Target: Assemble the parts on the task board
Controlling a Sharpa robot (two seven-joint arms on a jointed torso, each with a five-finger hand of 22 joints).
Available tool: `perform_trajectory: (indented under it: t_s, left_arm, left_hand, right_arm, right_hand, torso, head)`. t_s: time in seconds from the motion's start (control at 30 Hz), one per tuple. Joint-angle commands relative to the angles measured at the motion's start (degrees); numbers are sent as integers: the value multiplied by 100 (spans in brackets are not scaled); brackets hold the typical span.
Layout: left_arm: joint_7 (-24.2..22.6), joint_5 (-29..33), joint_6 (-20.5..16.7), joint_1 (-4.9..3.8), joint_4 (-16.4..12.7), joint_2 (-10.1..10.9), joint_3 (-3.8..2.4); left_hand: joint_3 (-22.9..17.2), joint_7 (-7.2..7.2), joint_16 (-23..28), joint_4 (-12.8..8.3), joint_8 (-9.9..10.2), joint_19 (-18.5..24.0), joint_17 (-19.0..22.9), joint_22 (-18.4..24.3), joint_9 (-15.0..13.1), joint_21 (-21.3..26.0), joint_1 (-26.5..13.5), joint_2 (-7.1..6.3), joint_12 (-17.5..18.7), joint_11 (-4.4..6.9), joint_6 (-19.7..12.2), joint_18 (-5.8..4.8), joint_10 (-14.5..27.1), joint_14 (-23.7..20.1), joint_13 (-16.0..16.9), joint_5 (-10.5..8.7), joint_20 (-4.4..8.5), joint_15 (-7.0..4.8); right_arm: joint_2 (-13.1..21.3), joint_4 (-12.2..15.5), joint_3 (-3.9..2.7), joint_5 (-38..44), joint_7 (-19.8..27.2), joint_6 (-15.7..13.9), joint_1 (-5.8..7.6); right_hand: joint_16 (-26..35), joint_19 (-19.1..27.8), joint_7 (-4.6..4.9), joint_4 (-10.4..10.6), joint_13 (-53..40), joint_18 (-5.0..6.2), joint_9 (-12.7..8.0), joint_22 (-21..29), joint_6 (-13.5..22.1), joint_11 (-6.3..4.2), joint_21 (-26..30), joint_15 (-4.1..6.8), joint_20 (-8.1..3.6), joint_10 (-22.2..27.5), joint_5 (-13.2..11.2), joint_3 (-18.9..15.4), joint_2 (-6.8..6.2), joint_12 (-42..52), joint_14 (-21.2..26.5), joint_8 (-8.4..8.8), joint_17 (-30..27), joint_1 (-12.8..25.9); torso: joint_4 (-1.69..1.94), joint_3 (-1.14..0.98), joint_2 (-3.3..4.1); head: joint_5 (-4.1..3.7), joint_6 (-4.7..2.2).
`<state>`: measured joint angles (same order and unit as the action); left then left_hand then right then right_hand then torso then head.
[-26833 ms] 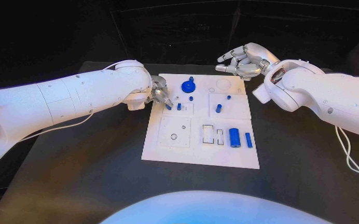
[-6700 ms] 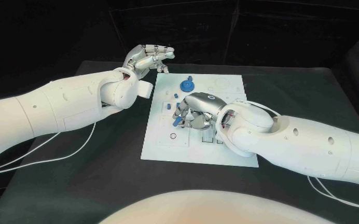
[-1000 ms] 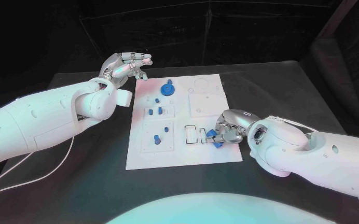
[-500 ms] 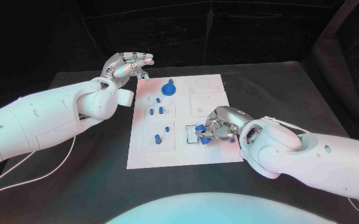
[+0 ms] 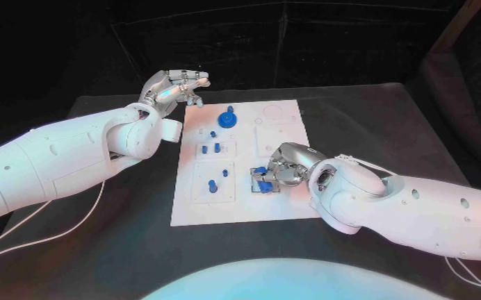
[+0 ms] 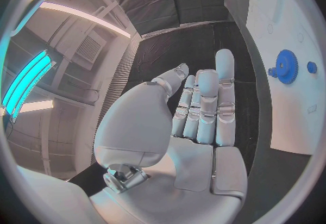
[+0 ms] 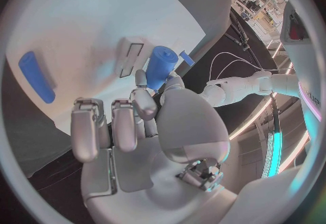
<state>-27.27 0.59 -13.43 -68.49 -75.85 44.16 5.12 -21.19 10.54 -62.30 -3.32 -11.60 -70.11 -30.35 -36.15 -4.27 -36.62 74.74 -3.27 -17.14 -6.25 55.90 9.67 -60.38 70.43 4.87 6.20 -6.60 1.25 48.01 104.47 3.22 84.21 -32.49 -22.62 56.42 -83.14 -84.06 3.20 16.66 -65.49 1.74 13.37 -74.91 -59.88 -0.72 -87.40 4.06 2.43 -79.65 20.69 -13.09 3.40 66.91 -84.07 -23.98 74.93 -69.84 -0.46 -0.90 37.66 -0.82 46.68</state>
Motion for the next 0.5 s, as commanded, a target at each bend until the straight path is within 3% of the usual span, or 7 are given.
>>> perform_trajectory:
  t_s: [0.03,0.13,0.2,0.33,0.37,0.4,0.5]
  left_arm:
    - [-18,15,74,-8,-5,-11,-5]
    - [-14,15,76,-8,-1,-12,-5]
    - [-12,15,76,-8,1,-13,-5]
    - [-11,15,81,-8,3,-21,-5]
    - [-11,15,82,-8,2,-23,-5]
    - [-11,15,82,-8,3,-24,-5]
    - [-10,15,82,-8,5,-25,-5]
  left_hand:
    - [44,0,6,-2,-29,29,5,5,-8,32,-18,57,-29,-1,-38,79,24,-39,9,-7,-26,1]
    - [44,0,6,-2,-29,29,5,5,-8,32,-18,57,-29,-1,-38,79,24,-39,9,-7,-26,1]
    - [44,0,6,-2,-29,29,5,5,-8,32,-18,57,-29,-1,-38,79,24,-39,9,-7,-26,1]
    - [44,0,6,-2,-29,29,5,5,-8,32,-18,57,-29,-1,-38,79,24,-39,9,-7,-26,1]
    - [44,0,6,-2,-29,29,5,5,-8,32,-18,57,-29,-1,-38,79,24,-39,9,-7,-26,1]
    - [44,0,6,-2,-29,29,5,5,-8,32,-18,57,-29,-1,-38,79,24,-39,9,-7,-26,1]
    - [44,0,6,-2,-29,29,5,5,-8,32,-18,57,-29,-1,-38,79,24,-39,9,-7,-26,1]
  right_arm:
    - [-45,-59,-4,33,-223,245,11]
    - [-87,-92,-4,51,-272,317,11]
    - [-121,-105,-4,80,-308,338,11]
    - [-161,-122,-5,168,-376,271,11]
    - [-166,-127,-5,185,-391,243,11]
    - [-170,-130,-5,205,-405,217,11]
    - [-169,-129,-5,276,-436,172,11]
  right_hand:
    - [15,-268,8,1,-7,-55,21,-1081,-36,-23,7,42,-30,-17,-99,-61,20,-53,-342,-35,139,83]
    - [27,-260,5,0,-2,-52,44,-1072,-37,-25,14,44,-33,-11,-214,-111,36,-92,-339,-43,123,120]
    - [34,-252,2,-1,-5,-50,71,-1064,-37,-27,21,46,-35,-10,-433,-182,46,-126,-337,-56,117,183]
    - [61,-237,-4,-3,-1,-44,135,-1045,-36,-29,37,49,-41,-3,-1458,-431,52,-213,-329,-91,86,569]
    - [68,-232,-1,3,-2,-43,146,-1039,-26,-27,41,49,-40,0,-1621,-469,48,-230,-328,-94,79,647]
    - [78,-227,3,7,6,-41,157,-1033,-11,-23,46,46,-38,7,-1738,-515,26,-257,-325,-94,65,760]
    - [91,-222,8,12,6,-39,179,-1027,12,-19,52,43,-36,15,-1777,-572,-31,-297,-322,-96,50,973]
  torso:
    - [0,-4,0]
    - [-9,-5,2]
    - [-10,-5,6]
    - [-11,-7,-2]
    - [-11,-7,-2]
    - [-9,-8,-1]
    - [-11,-7,-3]
  head:
    - [7,9]
    - [24,10]
    - [26,8]
    - [26,5]
    - [26,5]
    - [27,2]
    - [28,0]
